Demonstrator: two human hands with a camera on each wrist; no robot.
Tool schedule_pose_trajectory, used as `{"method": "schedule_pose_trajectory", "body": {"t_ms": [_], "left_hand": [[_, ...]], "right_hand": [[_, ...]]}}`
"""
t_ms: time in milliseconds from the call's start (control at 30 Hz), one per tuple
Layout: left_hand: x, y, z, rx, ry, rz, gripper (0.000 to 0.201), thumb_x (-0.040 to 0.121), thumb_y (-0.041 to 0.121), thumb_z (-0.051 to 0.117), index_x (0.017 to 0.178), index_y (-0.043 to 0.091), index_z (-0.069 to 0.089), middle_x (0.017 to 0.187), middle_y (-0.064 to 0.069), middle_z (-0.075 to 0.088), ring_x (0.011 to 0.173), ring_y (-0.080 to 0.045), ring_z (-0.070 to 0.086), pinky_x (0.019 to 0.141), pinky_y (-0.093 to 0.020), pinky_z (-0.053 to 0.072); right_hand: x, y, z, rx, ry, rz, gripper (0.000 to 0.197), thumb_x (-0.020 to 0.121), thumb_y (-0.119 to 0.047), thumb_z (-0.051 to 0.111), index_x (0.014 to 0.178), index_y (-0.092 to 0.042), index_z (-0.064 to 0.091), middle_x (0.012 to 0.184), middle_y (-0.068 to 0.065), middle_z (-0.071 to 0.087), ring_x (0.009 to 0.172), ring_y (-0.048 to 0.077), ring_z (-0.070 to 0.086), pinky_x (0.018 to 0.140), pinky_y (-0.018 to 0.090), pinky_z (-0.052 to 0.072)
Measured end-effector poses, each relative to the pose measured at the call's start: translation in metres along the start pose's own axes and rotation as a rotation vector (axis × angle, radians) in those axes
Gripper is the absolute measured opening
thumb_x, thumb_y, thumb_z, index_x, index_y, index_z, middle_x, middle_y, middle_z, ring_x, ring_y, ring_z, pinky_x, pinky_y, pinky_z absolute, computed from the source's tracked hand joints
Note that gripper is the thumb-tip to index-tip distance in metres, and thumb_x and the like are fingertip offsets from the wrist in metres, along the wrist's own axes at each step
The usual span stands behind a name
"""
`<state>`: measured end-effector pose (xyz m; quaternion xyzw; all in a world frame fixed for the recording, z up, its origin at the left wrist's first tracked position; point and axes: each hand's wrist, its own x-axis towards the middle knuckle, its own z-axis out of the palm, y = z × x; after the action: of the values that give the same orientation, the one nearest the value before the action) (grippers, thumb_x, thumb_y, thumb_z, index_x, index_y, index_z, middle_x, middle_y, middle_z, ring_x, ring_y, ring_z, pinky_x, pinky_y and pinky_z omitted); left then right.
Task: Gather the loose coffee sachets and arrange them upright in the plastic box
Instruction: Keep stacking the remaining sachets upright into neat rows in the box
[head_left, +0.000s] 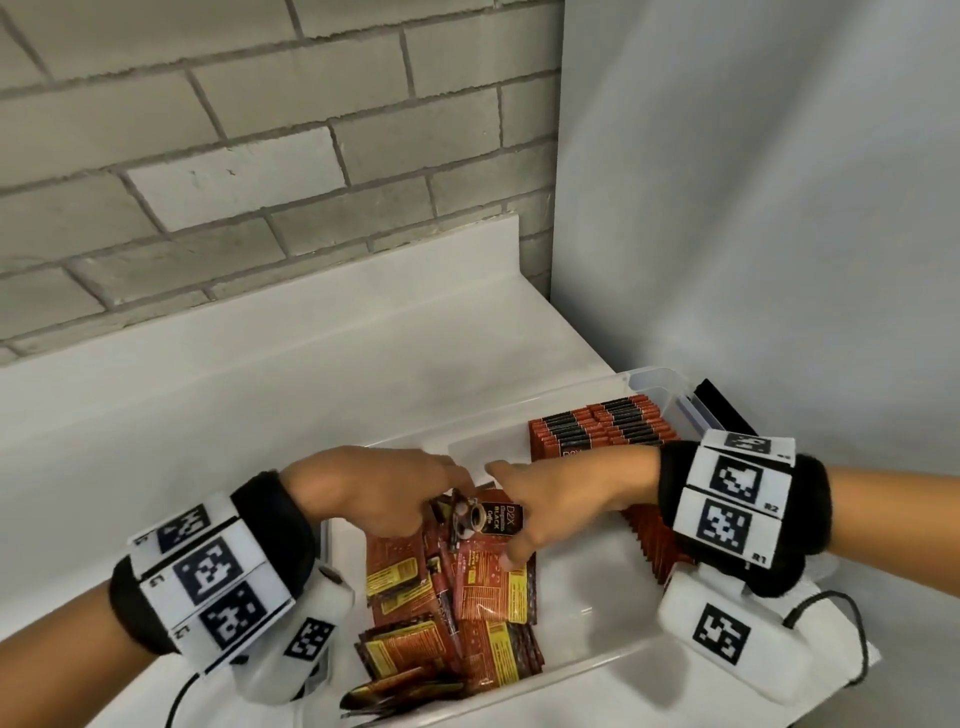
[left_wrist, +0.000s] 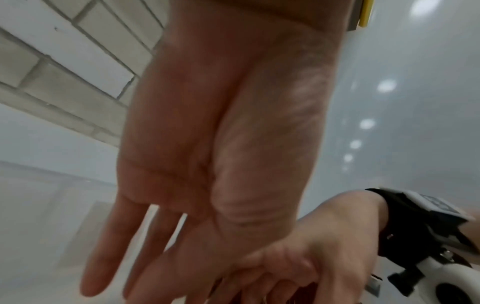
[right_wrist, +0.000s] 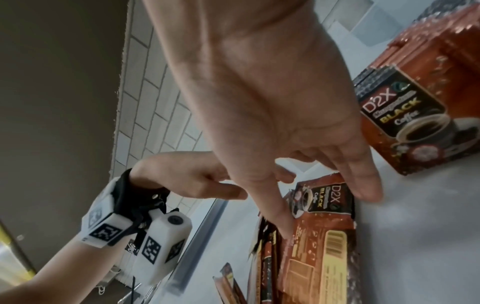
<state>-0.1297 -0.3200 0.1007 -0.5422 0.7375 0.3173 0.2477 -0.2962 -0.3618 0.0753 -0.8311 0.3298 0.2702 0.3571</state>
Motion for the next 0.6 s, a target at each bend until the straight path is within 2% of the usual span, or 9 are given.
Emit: {"method": "schedule_pose_trajectory", "body": {"t_ms": [67,133,233,300,367,400,467,600], "left_hand": [[-0.002,-0.004,0.002,0.052,-0.051,-0.024,0.060,0.091,0.000,0.042,0.144,0.028,0.035,0.136,-0.004,0.049,0.118,-0.022,0.052,0.095,-0.040,0.048],[-0.001,-0.006,0.005,0.087,-0.068,-0.024,0.054,0.091,0.002,0.046,0.140,0.026,0.041,0.133,-0.003,0.051,0.113,-0.022,0.054,0.089,-0.036,0.050],[0.002,-0.006,0.009,0.127,-0.058,-0.019,0.056,0.089,0.000,0.054,0.138,0.025,0.042,0.134,0.000,0.046,0.117,-0.020,0.048,0.090,-0.036,0.047],[0.005,-0.006,0.009,0.162,-0.042,-0.023,0.055,0.088,0.001,0.059,0.136,0.024,0.044,0.132,0.000,0.044,0.120,-0.020,0.042,0.091,-0.036,0.046],[0.008,-0.007,0.009,0.185,-0.031,-0.033,0.048,0.086,0.006,0.065,0.130,0.020,0.051,0.128,-0.001,0.045,0.120,-0.018,0.039,0.087,-0.032,0.045],[0.010,-0.008,0.009,0.192,-0.032,-0.033,0.043,0.085,0.009,0.067,0.125,0.019,0.055,0.126,-0.001,0.047,0.119,-0.018,0.038,0.084,-0.028,0.043],[0.011,-0.012,0.010,0.207,-0.035,-0.026,0.034,0.084,0.014,0.071,0.117,0.018,0.064,0.124,-0.002,0.051,0.116,-0.016,0.038,0.081,-0.023,0.039],[0.011,-0.016,0.010,0.258,-0.046,0.003,0.029,0.084,0.021,0.071,0.113,0.021,0.070,0.123,-0.001,0.050,0.111,-0.016,0.027,0.085,-0.025,0.037]], "right_hand": [[0.004,-0.004,0.001,-0.011,-0.030,0.020,0.096,0.087,-0.038,0.066,0.150,-0.009,0.000,0.139,0.013,0.045,0.118,0.027,0.052,0.097,0.034,0.047],[0.007,-0.007,0.002,-0.031,-0.055,0.028,0.094,0.086,-0.040,0.066,0.149,-0.009,0.005,0.130,0.011,0.050,0.112,0.028,0.056,0.095,0.037,0.050],[0.009,-0.010,0.004,-0.013,-0.072,0.030,0.081,0.085,-0.043,0.066,0.142,-0.006,0.023,0.107,0.002,0.046,0.103,0.024,0.056,0.079,0.029,0.050],[0.011,-0.011,0.005,-0.017,-0.076,0.014,0.060,0.086,-0.043,0.065,0.127,-0.006,0.042,0.092,-0.003,0.046,0.087,0.017,0.054,0.067,0.022,0.045],[0.013,-0.013,0.006,-0.033,-0.070,-0.018,0.039,0.087,-0.043,0.065,0.102,-0.008,0.055,0.078,-0.004,0.048,0.073,0.012,0.049,0.062,0.021,0.043],[0.015,-0.013,0.006,-0.037,-0.065,-0.027,0.036,0.086,-0.042,0.065,0.095,-0.008,0.056,0.075,-0.004,0.048,0.071,0.012,0.048,0.062,0.022,0.043],[0.017,-0.013,0.007,-0.030,-0.044,-0.029,0.032,0.086,-0.039,0.066,0.092,-0.009,0.056,0.073,-0.003,0.048,0.070,0.013,0.048,0.061,0.022,0.042],[0.018,-0.010,0.006,0.104,0.012,-0.055,0.022,0.085,-0.027,0.069,0.082,-0.014,0.052,0.071,-0.004,0.053,0.064,0.010,0.048,0.055,0.019,0.040]]}}
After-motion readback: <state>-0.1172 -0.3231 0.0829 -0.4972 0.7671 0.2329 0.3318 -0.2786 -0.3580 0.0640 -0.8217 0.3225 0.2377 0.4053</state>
